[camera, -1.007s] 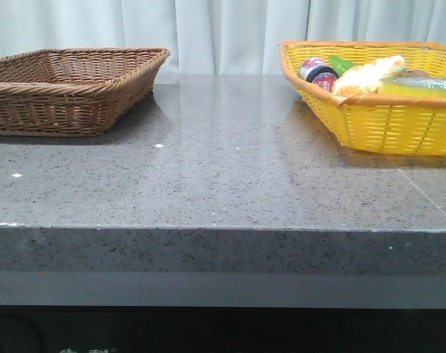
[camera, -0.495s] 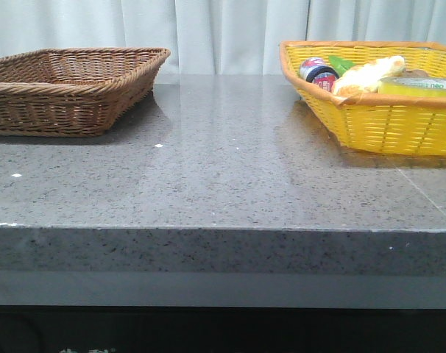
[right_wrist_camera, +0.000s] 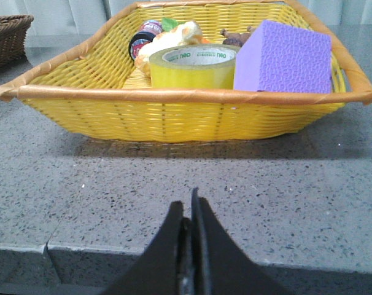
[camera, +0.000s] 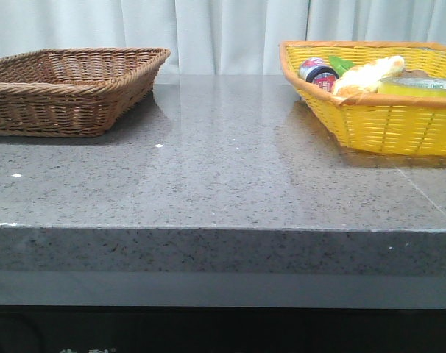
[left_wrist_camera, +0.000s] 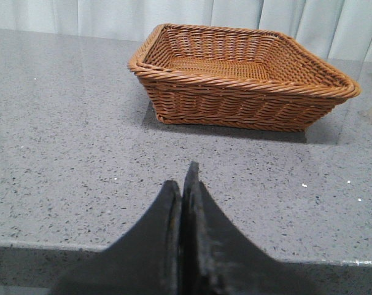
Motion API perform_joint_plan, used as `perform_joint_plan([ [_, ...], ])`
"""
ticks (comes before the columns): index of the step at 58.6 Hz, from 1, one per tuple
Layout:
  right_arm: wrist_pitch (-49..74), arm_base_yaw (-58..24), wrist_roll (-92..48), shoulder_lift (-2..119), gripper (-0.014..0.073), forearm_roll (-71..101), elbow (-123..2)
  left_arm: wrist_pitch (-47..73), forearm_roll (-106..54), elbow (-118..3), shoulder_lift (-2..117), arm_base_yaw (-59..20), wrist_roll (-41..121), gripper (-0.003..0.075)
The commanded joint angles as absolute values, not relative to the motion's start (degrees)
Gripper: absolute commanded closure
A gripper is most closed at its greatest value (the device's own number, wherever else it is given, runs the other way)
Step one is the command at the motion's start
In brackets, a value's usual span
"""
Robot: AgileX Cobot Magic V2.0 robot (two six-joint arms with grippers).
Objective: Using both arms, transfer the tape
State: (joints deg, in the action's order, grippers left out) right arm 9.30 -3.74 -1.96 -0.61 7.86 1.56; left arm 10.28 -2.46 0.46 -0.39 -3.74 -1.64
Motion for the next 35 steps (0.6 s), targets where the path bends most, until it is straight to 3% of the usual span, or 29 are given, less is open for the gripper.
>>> perform_joint_plan([
  [1, 4.45, -3.47, -2.03, -2.08, 0.0652, 7.64, 0.11, 5.41, -3.04, 2.74, -1.35, -3.68, -2.05, 0.074],
  [35, 4.31, -3.47, -2.03, -2.08, 0.0652, 7.64, 0.11, 4.77, -3.04, 2.74, -1.35, -3.68, -2.05, 0.074],
])
